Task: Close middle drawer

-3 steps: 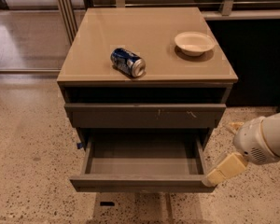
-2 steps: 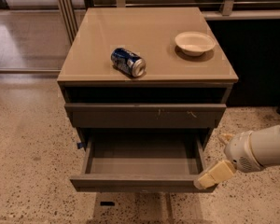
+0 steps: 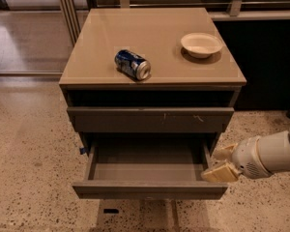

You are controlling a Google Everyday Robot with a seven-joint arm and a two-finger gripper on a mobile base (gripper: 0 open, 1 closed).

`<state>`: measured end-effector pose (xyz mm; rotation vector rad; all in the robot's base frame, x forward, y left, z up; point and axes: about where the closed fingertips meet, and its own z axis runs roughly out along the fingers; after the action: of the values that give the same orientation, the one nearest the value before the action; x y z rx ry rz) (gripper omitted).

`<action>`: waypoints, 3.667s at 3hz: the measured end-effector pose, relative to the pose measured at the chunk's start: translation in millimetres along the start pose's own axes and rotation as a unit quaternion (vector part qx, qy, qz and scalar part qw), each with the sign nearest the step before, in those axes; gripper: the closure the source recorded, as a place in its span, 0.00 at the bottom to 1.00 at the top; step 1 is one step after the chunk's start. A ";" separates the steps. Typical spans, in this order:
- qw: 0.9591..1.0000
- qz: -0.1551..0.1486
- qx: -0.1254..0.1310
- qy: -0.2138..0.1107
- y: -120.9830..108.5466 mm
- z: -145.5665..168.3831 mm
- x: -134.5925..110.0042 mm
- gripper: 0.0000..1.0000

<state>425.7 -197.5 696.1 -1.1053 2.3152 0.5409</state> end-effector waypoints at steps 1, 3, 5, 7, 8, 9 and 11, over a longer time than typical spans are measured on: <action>1.000 0.000 0.000 0.000 0.0 0.0 0.0 0.65; 1.000 0.016 0.015 -0.021 -5.2 21.2 20.8 1.00; 0.989 0.099 0.031 -0.109 -31.3 139.9 95.4 1.00; 0.983 0.140 0.012 -0.117 -55.3 221.6 128.5 1.00; 0.980 0.163 0.003 -0.111 -64.8 256.8 145.4 1.00; 0.979 0.170 0.005 -0.110 -76.7 276.8 148.2 1.00; 0.981 0.165 0.017 -0.106 -96.6 294.8 141.1 1.00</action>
Offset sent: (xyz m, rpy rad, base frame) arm -0.0013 -0.0028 -0.0096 0.0168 0.0003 -0.0205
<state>508.5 -176.0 366.2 -0.6148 2.3169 0.7017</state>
